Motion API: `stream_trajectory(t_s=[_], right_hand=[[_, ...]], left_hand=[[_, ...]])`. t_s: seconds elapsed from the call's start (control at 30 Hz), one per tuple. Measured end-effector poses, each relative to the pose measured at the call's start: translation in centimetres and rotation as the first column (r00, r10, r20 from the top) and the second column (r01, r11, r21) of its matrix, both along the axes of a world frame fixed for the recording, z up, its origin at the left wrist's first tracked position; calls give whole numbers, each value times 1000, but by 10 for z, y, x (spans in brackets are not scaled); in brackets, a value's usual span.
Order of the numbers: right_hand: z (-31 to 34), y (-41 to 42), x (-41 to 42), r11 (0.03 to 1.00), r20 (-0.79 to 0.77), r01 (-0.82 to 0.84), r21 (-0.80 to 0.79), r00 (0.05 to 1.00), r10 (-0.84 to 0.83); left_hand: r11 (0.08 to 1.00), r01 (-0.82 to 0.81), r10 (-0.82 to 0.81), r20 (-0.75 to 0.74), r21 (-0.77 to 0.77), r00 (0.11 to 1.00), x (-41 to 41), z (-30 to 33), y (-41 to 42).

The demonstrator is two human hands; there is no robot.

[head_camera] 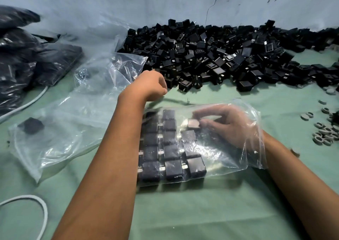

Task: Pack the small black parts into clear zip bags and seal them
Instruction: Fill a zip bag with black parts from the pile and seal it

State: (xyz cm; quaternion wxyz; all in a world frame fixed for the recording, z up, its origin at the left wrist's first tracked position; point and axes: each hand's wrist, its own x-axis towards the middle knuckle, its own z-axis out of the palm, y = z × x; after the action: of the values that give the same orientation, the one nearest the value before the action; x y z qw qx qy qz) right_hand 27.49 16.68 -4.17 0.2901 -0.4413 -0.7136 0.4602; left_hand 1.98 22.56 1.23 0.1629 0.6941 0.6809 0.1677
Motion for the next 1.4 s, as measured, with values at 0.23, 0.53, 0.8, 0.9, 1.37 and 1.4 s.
stream_trajectory(t_s=[0.23, 0.53, 0.8, 0.9, 1.37, 1.4], right_hand=[[4, -3, -9, 986, 39, -1, 168, 999, -6], [9, -10, -23, 951, 94, -86, 298, 994, 60], [1, -6, -16, 999, -5, -1, 40, 1000, 1], [5, 3, -3, 987, -60, 48, -155, 997, -58], [14, 35, 64, 881, -435, 451, -142, 771, -465], [16, 33, 64, 920, -459, 374, -114, 802, -383]], left_hand=[[991, -124, 120, 88, 39, 989, -4, -6, 7], [995, -93, 93, 1, 29, 996, 3, -13, 5], [989, -145, 143, 90, 20, 986, 1, -9, 3], [994, -105, 103, 205, 0, 973, 1, -5, 5], [904, 395, -424, 460, 164, 780, 94, 4, -16], [907, 385, -418, 459, 168, 784, 99, 1, -17]])
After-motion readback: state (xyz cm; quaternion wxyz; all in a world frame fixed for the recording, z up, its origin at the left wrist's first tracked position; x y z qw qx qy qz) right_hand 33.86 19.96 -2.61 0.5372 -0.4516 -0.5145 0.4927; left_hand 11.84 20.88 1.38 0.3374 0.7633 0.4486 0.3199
